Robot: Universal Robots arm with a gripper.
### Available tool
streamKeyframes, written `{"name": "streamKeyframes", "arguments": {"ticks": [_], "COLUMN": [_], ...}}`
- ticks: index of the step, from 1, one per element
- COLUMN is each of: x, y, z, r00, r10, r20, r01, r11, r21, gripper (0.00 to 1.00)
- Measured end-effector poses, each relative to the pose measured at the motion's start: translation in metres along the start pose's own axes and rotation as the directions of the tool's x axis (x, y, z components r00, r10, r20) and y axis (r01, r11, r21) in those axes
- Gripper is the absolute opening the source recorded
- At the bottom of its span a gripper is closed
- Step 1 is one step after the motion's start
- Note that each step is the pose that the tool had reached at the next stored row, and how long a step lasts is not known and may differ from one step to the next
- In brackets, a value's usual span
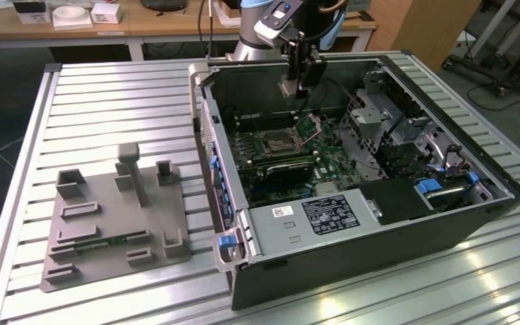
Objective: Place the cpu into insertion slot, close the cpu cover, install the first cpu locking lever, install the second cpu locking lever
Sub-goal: 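Place the cpu into insertion slot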
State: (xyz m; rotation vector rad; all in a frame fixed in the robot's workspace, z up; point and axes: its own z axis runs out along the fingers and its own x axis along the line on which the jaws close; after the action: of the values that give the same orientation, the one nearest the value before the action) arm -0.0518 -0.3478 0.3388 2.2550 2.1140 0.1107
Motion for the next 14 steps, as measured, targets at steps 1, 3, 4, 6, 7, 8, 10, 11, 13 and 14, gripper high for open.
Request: {"name": "streamKeyframes", "arguments": {"ticks": [1,3,4,6,7,8,10,11,13,14], "x": [0.0,0.0,0.0,0.0,0.0,0.0,0.0,0.0,0.0,0.0], "y": [0.0,0.0,0.0,0.0,0.0,-0.0005,-0.0003,-0.0003,0.0,0.0003], "z": [0.0,0.0,0.0001,0.0001,0.0001,0.0001,0.0002,0.0002,0.001,0.0019], "r00": [1.0,1.0,1.0,1.0,1.0,1.0,1.0,1.0,1.0,1.0], "r10": [0.0,0.0,0.0,0.0,0.0,0.0,0.0,0.0,-0.001,-0.005], "r20": [0.0,0.0,0.0,0.0,0.0,-0.0001,0.0,0.0002,0.0012,0.0008], "r01": [0.0,0.0,0.0,0.0,0.0,0.0,0.0,0.0,0.001,0.005], "r11": [1.0,1.0,1.0,1.0,1.0,1.0,1.0,0.9999,0.9997,0.9997], "r21": [0.0001,0.0001,0.0,0.0001,0.0001,0.0,0.0034,0.01,0.0238,0.0259], "gripper": [0.54,0.54,0.54,0.54,0.54,0.54,0.54,0.54,0.54,0.54]}}
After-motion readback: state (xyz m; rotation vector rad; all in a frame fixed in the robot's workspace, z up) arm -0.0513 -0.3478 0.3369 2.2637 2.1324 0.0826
